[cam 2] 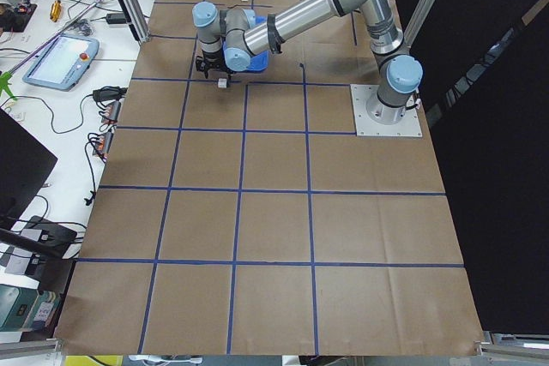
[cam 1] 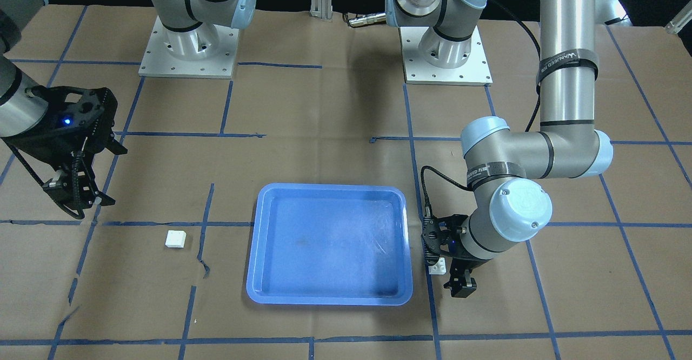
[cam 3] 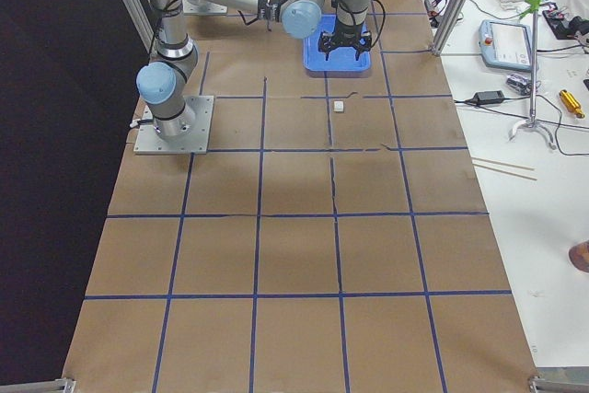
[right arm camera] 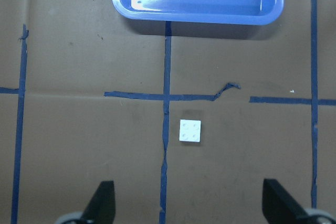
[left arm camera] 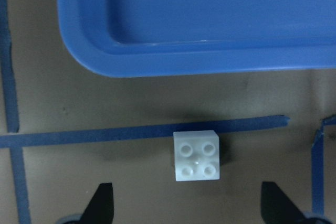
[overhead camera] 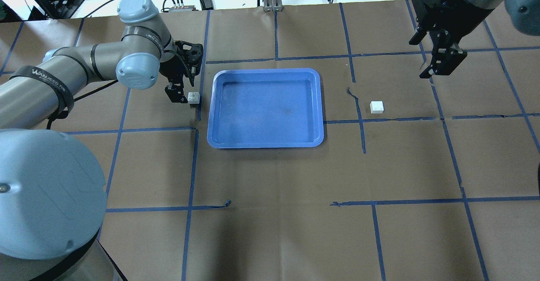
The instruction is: Assemble white blocks and place on blue tray
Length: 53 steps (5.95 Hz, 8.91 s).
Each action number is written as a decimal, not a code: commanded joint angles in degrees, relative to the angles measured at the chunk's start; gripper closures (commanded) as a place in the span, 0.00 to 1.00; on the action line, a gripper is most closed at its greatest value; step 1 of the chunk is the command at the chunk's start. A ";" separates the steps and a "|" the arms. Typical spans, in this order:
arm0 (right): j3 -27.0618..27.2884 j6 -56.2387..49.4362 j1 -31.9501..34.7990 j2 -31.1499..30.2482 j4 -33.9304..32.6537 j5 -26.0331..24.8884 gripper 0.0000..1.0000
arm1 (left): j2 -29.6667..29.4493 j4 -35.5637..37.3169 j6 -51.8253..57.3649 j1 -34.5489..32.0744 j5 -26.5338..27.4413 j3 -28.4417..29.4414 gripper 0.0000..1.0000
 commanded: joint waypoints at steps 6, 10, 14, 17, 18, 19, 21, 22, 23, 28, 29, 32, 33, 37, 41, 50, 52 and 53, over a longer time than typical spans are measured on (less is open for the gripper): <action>5.63 2.99 -1.90 12.23 -9.48 2.12 0.00 | 0.16 4.42 0.61 0.00 0.15 -1.41 1.00; 14.80 4.84 -1.90 14.76 -27.53 2.73 0.00 | 7.13 -2.80 -3.87 -9.18 -2.84 -1.13 1.00; 16.13 4.84 -1.63 15.13 -30.63 2.82 0.00 | -1.04 4.04 -16.96 -17.91 -0.81 -1.32 0.99; 16.22 4.84 -1.63 15.22 -31.69 5.02 0.11 | -0.71 3.80 -17.23 -20.03 -0.73 -1.14 0.93; 16.22 4.75 -1.63 15.22 -31.77 5.02 0.12 | -0.96 3.97 -17.58 -20.39 -0.46 -1.14 0.88; 16.22 4.75 -1.63 15.74 -31.69 5.02 0.12 | -1.22 3.97 -17.67 -20.39 -0.46 -0.71 0.01; 16.13 4.84 -1.63 16.28 -31.60 4.93 0.32 | 0.34 2.75 -17.50 -20.39 -0.29 -0.18 0.01; 16.04 4.75 -1.63 16.19 -31.69 4.93 0.41 | 2.88 -0.56 -17.41 -20.22 -0.37 0.26 0.01; 16.04 4.67 -1.63 16.10 -31.69 4.85 0.48 | 6.91 -4.86 -17.41 -19.60 -0.37 0.52 0.01; 13.95 4.93 -1.11 15.05 -31.86 5.02 0.73 | 23.96 -33.02 -24.81 -13.37 -0.73 10.47 0.01; 12.28 5.02 -0.06 13.83 -30.99 4.85 0.75 | 26.96 -33.64 -30.27 -9.70 -0.81 10.46 0.01; 12.17 7.37 4.49 9.70 -28.27 4.85 0.77 | 27.07 -29.20 -55.85 -8.61 -0.46 8.01 0.01; 12.26 12.70 9.31 9.25 -28.61 4.93 0.78 | 27.94 -28.38 -63.21 -8.44 -0.29 7.91 0.01; 12.26 31.97 23.92 10.82 -33.44 4.85 0.78 | 29.71 -28.55 -87.54 -8.44 5.08 7.82 0.01; 12.35 37.19 26.58 16.10 -40.47 4.14 0.78 | 30.15 -28.37 -87.28 -6.86 4.90 7.65 0.01; 14.28 39.29 27.45 18.21 -43.90 4.14 0.77 | 29.89 -27.49 -87.37 -7.03 4.28 8.00 0.01; 14.28 39.30 27.72 18.21 -44.17 4.14 0.77 | 29.89 -27.49 -87.37 -7.03 4.28 7.91 0.01; 14.28 39.21 27.64 18.30 -44.26 4.06 0.77 | 29.89 -27.49 -87.37 -7.03 4.28 7.91 0.01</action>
